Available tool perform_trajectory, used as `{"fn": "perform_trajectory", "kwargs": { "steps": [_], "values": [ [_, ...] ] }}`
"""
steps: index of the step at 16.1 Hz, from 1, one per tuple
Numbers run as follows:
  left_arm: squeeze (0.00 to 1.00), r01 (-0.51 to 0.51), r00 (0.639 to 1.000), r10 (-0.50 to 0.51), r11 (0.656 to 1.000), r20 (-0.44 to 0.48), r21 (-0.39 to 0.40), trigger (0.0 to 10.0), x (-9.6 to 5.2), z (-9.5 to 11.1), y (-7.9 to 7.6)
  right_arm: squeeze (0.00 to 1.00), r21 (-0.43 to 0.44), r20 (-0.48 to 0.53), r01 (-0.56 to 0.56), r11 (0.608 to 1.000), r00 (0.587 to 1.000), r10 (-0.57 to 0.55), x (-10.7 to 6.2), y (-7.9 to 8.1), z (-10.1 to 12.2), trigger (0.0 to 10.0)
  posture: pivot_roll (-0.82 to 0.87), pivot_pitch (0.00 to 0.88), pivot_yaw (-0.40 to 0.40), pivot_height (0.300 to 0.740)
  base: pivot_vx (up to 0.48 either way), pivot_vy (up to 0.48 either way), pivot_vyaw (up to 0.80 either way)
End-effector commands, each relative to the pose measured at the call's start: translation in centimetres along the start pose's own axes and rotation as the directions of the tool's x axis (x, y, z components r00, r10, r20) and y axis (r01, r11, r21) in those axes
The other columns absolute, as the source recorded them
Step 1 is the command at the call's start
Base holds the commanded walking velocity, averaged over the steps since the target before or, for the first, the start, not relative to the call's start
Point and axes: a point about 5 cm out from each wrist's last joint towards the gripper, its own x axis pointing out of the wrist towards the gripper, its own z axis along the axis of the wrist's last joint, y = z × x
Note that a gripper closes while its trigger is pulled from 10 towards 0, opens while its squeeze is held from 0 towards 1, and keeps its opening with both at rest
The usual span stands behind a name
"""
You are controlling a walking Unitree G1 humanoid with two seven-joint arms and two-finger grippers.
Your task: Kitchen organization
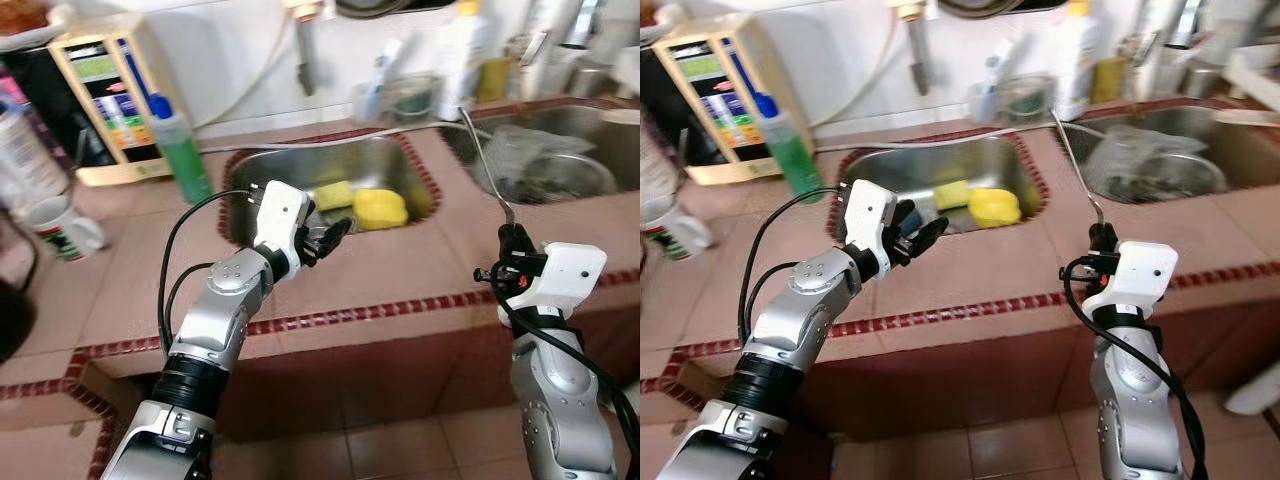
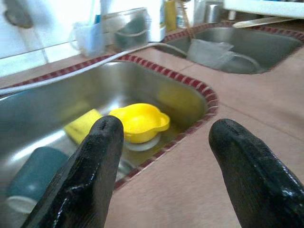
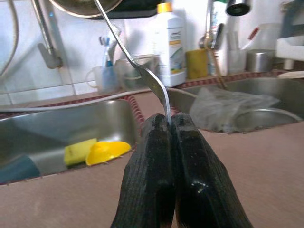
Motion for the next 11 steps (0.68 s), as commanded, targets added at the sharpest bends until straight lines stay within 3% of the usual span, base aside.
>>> {"fn": "perform_trajectory", "kwargs": {
  "steps": [1,8,11],
  "values": [
    [0.00,0.002,1.000,-0.002,1.000,-0.005,0.019,10.0,-0.10,0.34,0.40,0.00,0.019,-0.001,-0.007,1.000,1.000,0.007,0.12,0.26,-0.04,10.0,-0.17,0.032,0.138,0.740,0.000,0.000,0.80],
    [0.00,0.028,1.000,-0.027,0.999,-0.006,0.020,10.0,-0.15,0.44,0.31,0.00,0.031,-0.004,0.000,1.000,1.000,0.000,0.20,0.30,-0.14,10.0,-0.16,0.033,0.143,0.740,0.000,0.000,0.80],
    [0.00,0.035,0.999,-0.035,0.999,-0.006,0.031,10.0,-0.16,0.48,0.25,0.00,0.065,0.007,0.017,0.998,1.000,-0.018,0.11,0.16,-0.10,10.0,-0.16,0.035,0.144,0.740,0.000,0.000,0.20]
  ]
}}
